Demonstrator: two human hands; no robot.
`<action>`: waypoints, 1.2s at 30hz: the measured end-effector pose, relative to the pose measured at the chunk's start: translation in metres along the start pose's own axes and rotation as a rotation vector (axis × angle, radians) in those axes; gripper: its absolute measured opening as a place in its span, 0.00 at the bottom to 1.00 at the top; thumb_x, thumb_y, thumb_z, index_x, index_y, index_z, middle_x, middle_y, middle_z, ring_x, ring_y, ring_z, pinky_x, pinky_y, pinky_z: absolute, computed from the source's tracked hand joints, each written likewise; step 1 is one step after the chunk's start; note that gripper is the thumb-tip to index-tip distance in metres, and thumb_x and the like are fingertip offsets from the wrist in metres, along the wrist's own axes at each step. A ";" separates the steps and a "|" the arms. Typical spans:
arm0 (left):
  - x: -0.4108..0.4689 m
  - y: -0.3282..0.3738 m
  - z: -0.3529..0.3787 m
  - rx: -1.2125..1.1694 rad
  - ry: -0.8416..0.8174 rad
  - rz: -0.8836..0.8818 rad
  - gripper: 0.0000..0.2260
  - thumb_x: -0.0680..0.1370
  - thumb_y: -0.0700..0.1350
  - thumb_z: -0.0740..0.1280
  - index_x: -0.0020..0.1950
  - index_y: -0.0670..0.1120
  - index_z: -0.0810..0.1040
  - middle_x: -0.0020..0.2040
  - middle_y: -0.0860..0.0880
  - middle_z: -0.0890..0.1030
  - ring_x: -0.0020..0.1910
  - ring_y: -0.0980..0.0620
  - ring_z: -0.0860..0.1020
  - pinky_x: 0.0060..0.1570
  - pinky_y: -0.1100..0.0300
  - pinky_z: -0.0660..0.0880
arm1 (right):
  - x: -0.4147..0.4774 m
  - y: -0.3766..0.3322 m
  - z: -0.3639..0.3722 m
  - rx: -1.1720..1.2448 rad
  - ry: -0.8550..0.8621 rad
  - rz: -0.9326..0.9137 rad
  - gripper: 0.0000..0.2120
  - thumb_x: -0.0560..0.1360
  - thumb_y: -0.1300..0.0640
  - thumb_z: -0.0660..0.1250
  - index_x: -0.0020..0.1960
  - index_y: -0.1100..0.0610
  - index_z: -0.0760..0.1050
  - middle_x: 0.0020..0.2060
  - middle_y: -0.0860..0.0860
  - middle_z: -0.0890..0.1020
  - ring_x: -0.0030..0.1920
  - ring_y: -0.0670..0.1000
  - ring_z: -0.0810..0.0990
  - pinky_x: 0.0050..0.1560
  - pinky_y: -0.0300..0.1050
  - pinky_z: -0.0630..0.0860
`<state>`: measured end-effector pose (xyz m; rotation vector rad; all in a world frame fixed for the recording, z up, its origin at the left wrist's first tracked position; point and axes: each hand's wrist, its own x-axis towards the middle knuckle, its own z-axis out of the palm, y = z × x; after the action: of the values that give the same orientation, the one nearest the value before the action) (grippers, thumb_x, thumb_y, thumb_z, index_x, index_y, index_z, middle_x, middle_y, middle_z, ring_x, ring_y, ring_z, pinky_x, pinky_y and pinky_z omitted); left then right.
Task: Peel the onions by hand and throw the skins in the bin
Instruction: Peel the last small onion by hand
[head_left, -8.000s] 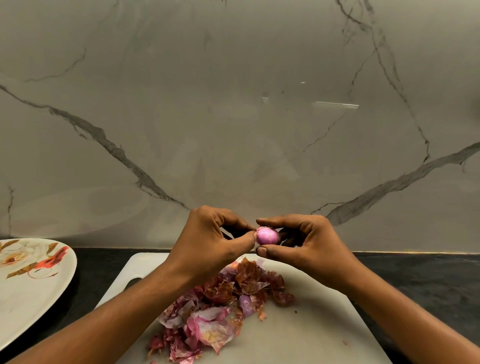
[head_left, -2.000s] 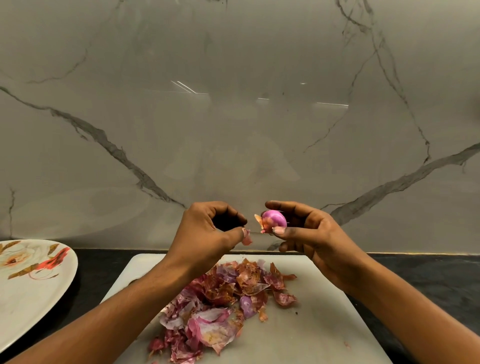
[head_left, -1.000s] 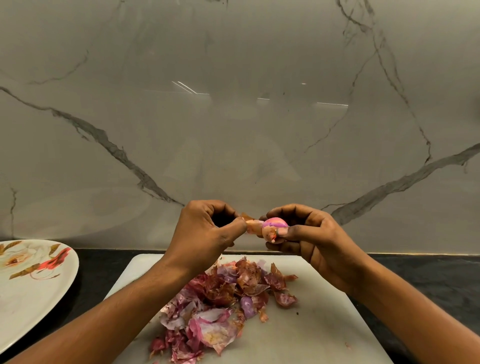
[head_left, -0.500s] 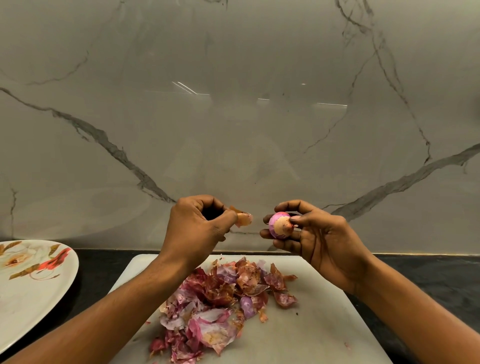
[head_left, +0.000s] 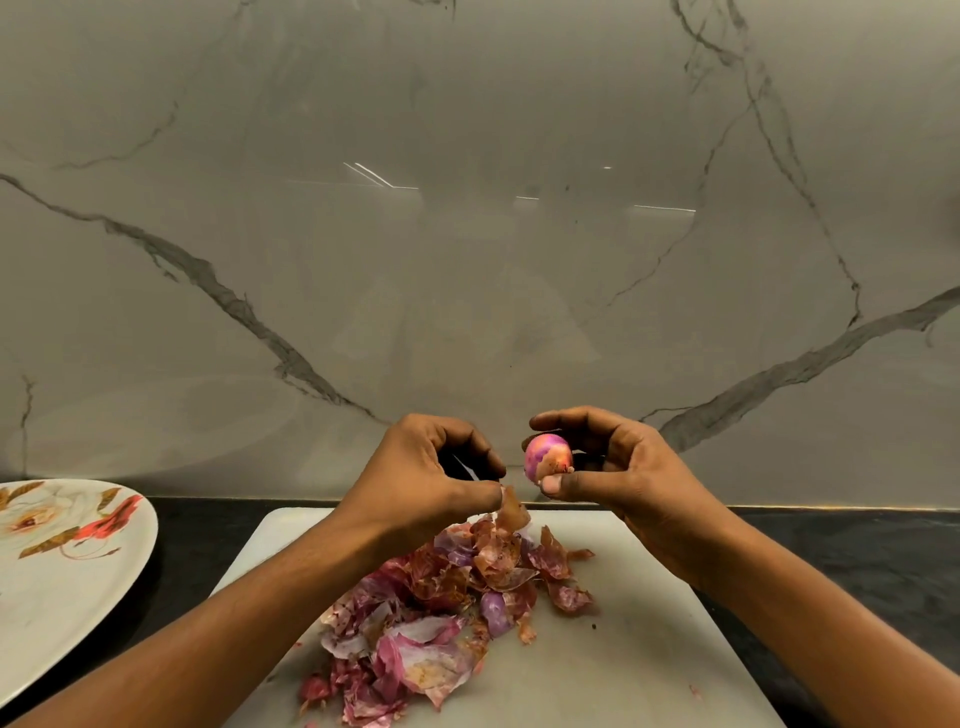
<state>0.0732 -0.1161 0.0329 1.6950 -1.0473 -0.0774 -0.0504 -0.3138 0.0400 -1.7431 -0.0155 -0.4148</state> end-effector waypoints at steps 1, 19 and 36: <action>0.000 -0.001 0.000 -0.013 -0.005 -0.003 0.06 0.72 0.37 0.80 0.45 0.46 0.88 0.41 0.47 0.87 0.39 0.48 0.85 0.38 0.57 0.82 | 0.000 0.000 0.000 -0.011 -0.002 0.000 0.24 0.70 0.69 0.78 0.63 0.53 0.82 0.57 0.53 0.87 0.57 0.55 0.86 0.54 0.44 0.83; 0.000 0.003 0.001 -0.101 0.014 0.014 0.05 0.75 0.44 0.78 0.46 0.42 0.90 0.38 0.44 0.87 0.38 0.44 0.86 0.39 0.55 0.84 | -0.001 0.006 -0.001 -0.116 -0.079 -0.091 0.25 0.71 0.73 0.77 0.64 0.55 0.84 0.56 0.51 0.88 0.57 0.54 0.87 0.54 0.45 0.85; -0.001 0.004 0.004 -0.176 0.030 -0.013 0.05 0.79 0.39 0.73 0.48 0.41 0.89 0.41 0.43 0.88 0.41 0.44 0.87 0.43 0.55 0.85 | 0.000 0.005 -0.001 -0.092 -0.024 -0.101 0.25 0.71 0.72 0.77 0.64 0.52 0.84 0.56 0.49 0.88 0.58 0.52 0.87 0.54 0.43 0.84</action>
<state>0.0682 -0.1181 0.0343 1.5396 -0.9787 -0.1475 -0.0500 -0.3161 0.0353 -1.8427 -0.1031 -0.4746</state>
